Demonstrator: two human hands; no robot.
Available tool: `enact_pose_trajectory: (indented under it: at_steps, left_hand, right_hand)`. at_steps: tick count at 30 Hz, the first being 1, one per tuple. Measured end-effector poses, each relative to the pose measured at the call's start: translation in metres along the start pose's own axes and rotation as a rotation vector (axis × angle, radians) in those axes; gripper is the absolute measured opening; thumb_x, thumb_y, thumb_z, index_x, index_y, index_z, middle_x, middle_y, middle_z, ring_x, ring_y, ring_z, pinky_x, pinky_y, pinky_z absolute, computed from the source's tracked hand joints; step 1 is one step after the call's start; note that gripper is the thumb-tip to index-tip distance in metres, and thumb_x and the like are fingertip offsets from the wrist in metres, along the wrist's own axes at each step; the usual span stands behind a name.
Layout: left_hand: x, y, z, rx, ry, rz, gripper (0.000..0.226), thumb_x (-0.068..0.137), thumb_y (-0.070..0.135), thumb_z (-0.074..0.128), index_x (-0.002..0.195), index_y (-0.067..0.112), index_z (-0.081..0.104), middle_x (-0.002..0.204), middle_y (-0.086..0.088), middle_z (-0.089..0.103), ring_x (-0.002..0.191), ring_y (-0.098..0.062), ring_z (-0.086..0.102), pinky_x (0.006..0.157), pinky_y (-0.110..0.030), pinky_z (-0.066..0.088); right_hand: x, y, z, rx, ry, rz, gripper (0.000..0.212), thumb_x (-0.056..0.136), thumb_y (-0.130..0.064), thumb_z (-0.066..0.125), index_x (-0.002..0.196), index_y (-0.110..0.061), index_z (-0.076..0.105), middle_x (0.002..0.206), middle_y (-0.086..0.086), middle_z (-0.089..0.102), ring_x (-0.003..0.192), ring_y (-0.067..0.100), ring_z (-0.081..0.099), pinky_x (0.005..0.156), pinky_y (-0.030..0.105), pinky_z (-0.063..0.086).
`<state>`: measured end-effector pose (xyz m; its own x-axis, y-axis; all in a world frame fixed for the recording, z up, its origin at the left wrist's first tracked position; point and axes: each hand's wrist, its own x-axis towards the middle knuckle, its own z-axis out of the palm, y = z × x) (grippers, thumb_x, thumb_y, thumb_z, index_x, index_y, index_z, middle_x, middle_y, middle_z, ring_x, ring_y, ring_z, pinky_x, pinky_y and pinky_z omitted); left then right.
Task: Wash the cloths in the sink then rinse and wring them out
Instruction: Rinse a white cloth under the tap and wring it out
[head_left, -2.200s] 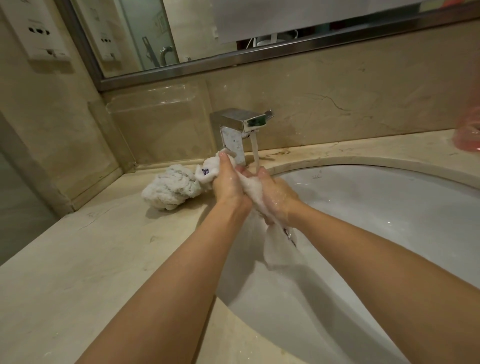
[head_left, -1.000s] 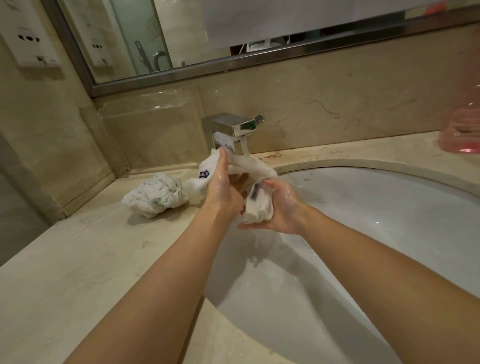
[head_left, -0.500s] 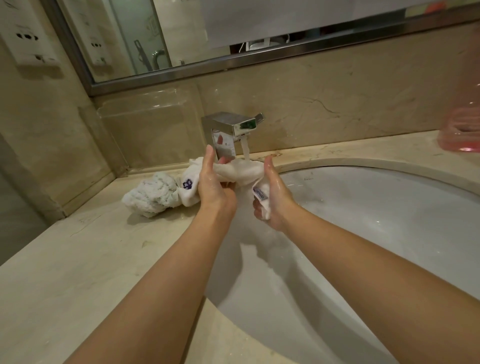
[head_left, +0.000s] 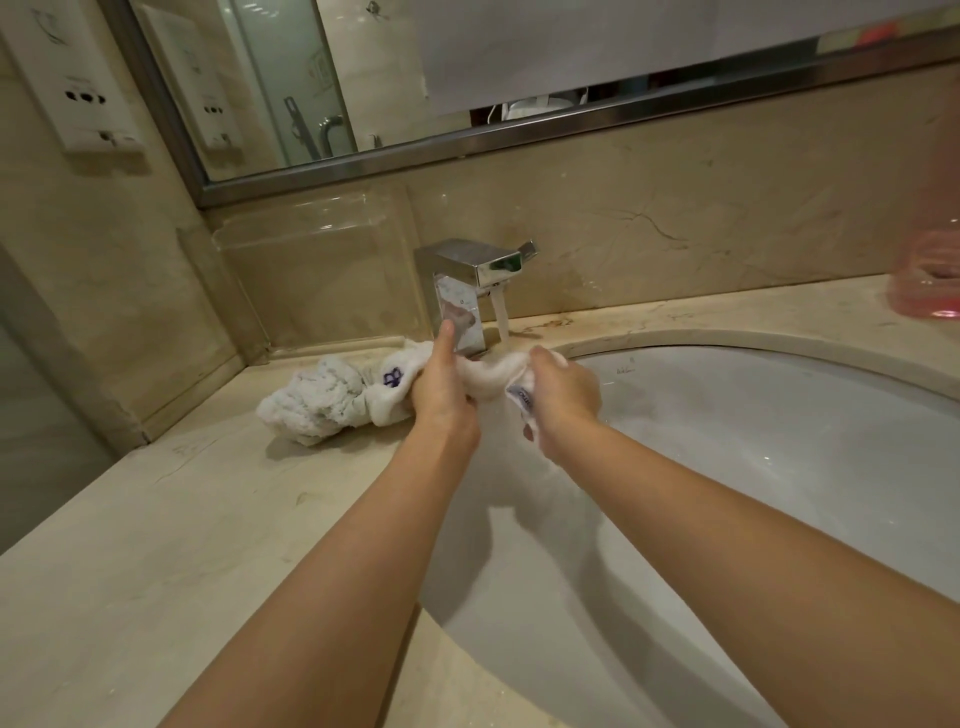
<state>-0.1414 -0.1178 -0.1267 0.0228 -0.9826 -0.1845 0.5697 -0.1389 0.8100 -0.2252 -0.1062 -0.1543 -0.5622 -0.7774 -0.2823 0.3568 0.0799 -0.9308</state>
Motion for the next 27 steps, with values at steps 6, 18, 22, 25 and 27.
enact_pose_trajectory:
  at_steps: [6, 18, 22, 25, 27]
  left_hand:
    - [-0.008, -0.014, 0.005, 0.676, -0.259, -0.12, 0.055, 0.094, 0.058, 0.044, 0.119, 0.011, 0.059, 0.116, -0.009, 0.063, 0.104, -0.022, 0.061, 0.089, -0.039, 0.05]
    - [-0.019, -0.019, -0.003, 1.31, -0.413, -0.222, 0.046, 0.096, 0.055, 0.044, 0.082, 0.011, 0.05, 0.056, 0.001, 0.045, 0.04, -0.009, 0.056, 0.046, -0.023, 0.031]
    - [-0.025, -0.015, -0.002, 1.356, -0.588, -0.393, 0.039, 0.1, 0.035, 0.043, 0.075, 0.013, 0.062, 0.048, 0.005, 0.052, 0.044, -0.007, 0.057, 0.048, -0.022, 0.028]
    - [-0.014, -0.019, -0.005, 1.264, -0.272, 0.01, 0.019, 0.092, 0.017, 0.05, 0.089, 0.007, 0.066, 0.061, 0.001, 0.064, 0.057, -0.013, 0.065, 0.051, -0.022, 0.042]
    - [-0.004, -0.02, -0.01, 1.17, -0.119, 0.252, 0.034, 0.081, 0.013, 0.068, 0.113, 0.007, 0.058, 0.095, -0.002, 0.067, 0.088, -0.02, 0.066, 0.077, -0.035, 0.056]
  right_hand:
    - [0.021, 0.0, -0.019, 0.406, 0.06, 0.18, 0.033, 0.086, -0.036, 0.065, 0.106, -0.01, 0.061, 0.098, 0.009, 0.064, 0.079, 0.024, 0.063, 0.055, 0.03, 0.048]
    - [0.02, -0.018, -0.04, 0.695, -0.161, 0.153, 0.017, 0.082, -0.011, 0.066, 0.098, -0.006, 0.061, 0.081, 0.008, 0.062, 0.061, 0.019, 0.061, 0.042, 0.022, 0.047]
    - [0.017, -0.024, -0.043, 0.642, -0.321, 0.133, 0.012, 0.086, -0.016, 0.069, 0.086, -0.008, 0.061, 0.073, 0.006, 0.062, 0.051, 0.013, 0.061, 0.039, 0.019, 0.046]
    - [0.02, -0.022, -0.045, 0.539, -0.457, 0.11, 0.017, 0.091, -0.022, 0.063, 0.096, -0.006, 0.06, 0.073, 0.006, 0.06, 0.047, 0.011, 0.056, 0.034, 0.016, 0.038]
    - [0.02, -0.02, -0.047, 0.423, -0.507, 0.112, 0.02, 0.094, -0.023, 0.056, 0.098, -0.004, 0.06, 0.074, 0.008, 0.059, 0.051, 0.013, 0.054, 0.035, 0.016, 0.035]
